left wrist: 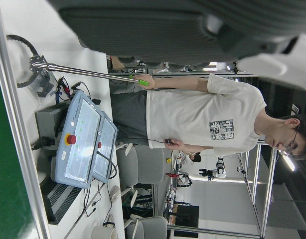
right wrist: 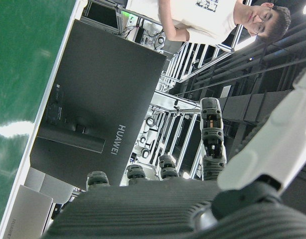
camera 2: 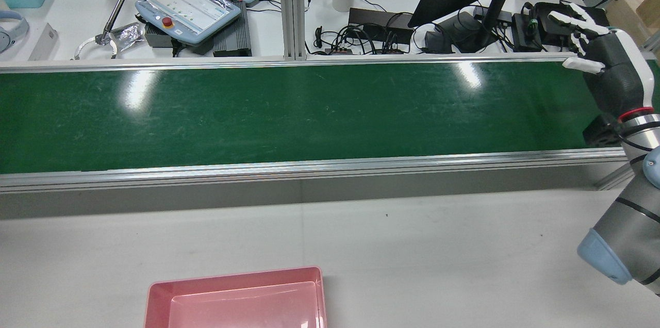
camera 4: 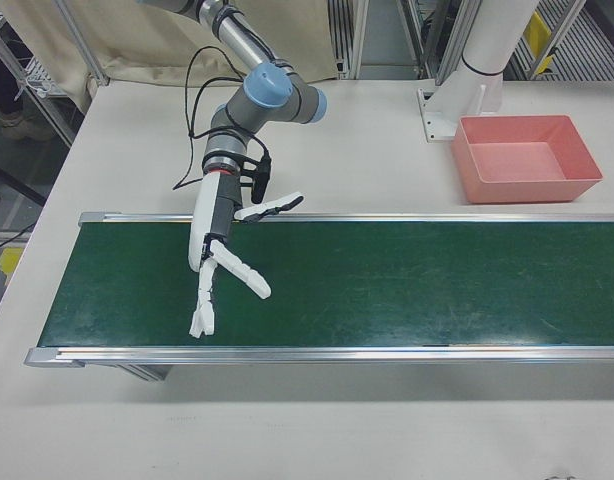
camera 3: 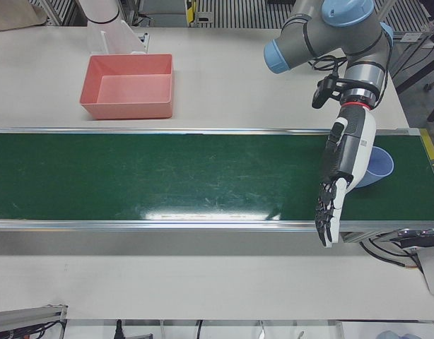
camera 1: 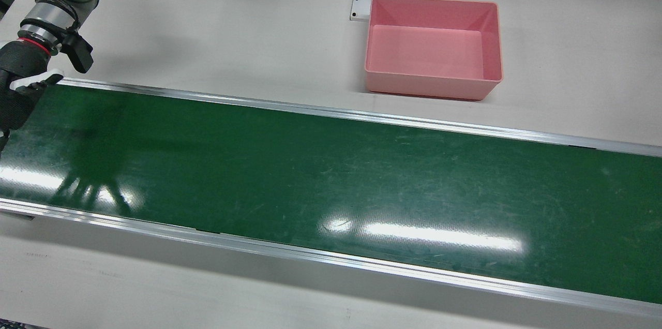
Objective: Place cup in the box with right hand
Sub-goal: 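Lower the open right hand beside the conveyor belt and wait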
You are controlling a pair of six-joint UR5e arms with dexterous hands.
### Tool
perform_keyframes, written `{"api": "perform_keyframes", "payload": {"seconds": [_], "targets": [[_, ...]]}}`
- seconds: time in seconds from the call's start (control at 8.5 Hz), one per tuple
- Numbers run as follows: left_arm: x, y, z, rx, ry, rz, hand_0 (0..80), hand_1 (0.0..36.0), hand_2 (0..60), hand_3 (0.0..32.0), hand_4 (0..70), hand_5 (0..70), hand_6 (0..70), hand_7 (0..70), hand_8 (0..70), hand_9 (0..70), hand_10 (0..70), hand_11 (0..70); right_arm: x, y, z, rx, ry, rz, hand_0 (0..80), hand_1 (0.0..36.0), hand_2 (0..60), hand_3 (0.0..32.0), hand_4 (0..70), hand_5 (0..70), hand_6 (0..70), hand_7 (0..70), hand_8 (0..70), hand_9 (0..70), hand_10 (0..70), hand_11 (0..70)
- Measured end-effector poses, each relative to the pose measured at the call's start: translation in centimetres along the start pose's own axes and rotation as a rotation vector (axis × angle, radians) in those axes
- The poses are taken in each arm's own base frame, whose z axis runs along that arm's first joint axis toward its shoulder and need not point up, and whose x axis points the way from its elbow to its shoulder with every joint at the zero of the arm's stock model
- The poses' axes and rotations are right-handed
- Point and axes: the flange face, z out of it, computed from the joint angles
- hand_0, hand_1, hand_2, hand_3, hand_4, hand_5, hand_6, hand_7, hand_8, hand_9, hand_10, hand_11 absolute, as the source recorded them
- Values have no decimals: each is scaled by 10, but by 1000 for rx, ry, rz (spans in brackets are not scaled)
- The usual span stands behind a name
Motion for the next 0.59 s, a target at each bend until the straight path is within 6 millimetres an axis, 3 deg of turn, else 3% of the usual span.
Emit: {"api": "perform_keyframes", "payload": {"seconds": [0.12,0.35,0.59], "targets": [[0,0,0,0,0,0,0,0,0,0,0,0,0,0,0,0,0,0,0,3,-3,14,5,-10,406,0,0,148,306,3,5,144,36,28,1,0],[0,0,0,0,0,0,0,0,0,0,0,0,0,0,0,0,0,0,-5,6,-10,56,25,-49,418,0,0,160,329,0,1,138,26,21,0,0],[0,0,0,0,0,0,0,0,0,0,0,0,0,0,0,0,0,0,4,3,-14,74,52,-68,400,0,0,182,263,3,0,120,23,12,4,3]]}}
